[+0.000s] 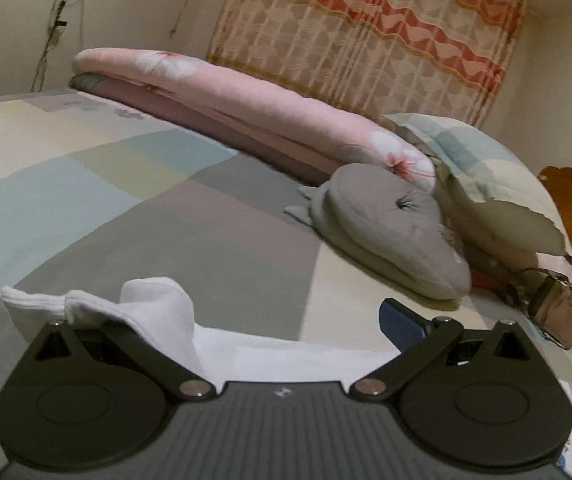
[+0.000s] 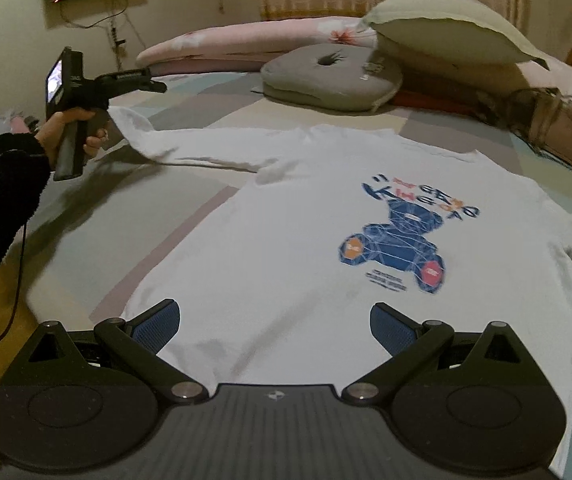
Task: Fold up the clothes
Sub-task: 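Close the left gripper on the white sleeve cuff, then lift the cuff with the left gripper and fold the sleeve over the body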
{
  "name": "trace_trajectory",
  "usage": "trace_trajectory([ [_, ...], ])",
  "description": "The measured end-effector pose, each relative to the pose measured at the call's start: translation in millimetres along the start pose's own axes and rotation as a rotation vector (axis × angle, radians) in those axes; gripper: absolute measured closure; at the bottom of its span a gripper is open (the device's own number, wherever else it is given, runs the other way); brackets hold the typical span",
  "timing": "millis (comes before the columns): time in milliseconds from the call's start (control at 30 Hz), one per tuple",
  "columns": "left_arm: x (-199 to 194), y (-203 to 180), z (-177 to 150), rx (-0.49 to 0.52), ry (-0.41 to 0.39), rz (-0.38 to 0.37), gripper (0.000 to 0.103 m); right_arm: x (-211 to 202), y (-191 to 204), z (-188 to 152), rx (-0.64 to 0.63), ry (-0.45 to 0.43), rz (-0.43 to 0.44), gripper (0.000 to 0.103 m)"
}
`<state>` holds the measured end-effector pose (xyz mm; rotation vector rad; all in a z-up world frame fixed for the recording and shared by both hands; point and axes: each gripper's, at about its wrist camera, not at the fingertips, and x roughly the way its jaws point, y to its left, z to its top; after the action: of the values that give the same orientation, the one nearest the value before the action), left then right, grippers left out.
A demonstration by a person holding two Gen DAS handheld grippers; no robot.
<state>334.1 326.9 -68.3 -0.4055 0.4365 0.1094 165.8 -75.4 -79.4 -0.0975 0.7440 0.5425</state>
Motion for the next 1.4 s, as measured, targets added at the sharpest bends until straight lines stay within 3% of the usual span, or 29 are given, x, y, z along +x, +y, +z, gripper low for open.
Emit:
trace_trajectory([
  [133,-1.9,-22.3,8.9,0.028,0.003,-0.008,0.001,-7.6,-9.7,-4.1,0.030,0.030,0.022,0.000],
  [367,-1.8,-62.8,21.8,0.068,0.012,-0.036,0.001,-14.0,-18.5,-11.4,0.011,0.082,-0.051,0.000],
  [633,3.4,-107.2,30.5,0.103,0.040,-0.090,0.001,-11.6,-24.6,-19.4,-0.002,0.142,-0.049,0.000],
  [900,11.3,-153.1,34.0,0.111,0.092,-0.117,0.001,-20.6,-41.2,-27.0,0.035,0.121,-0.068,0.000],
  [1400,18.4,-251.3,11.7,0.165,0.148,-0.155,0.001,-43.3,-77.8,-46.6,0.092,0.069,-0.069,0.000],
])
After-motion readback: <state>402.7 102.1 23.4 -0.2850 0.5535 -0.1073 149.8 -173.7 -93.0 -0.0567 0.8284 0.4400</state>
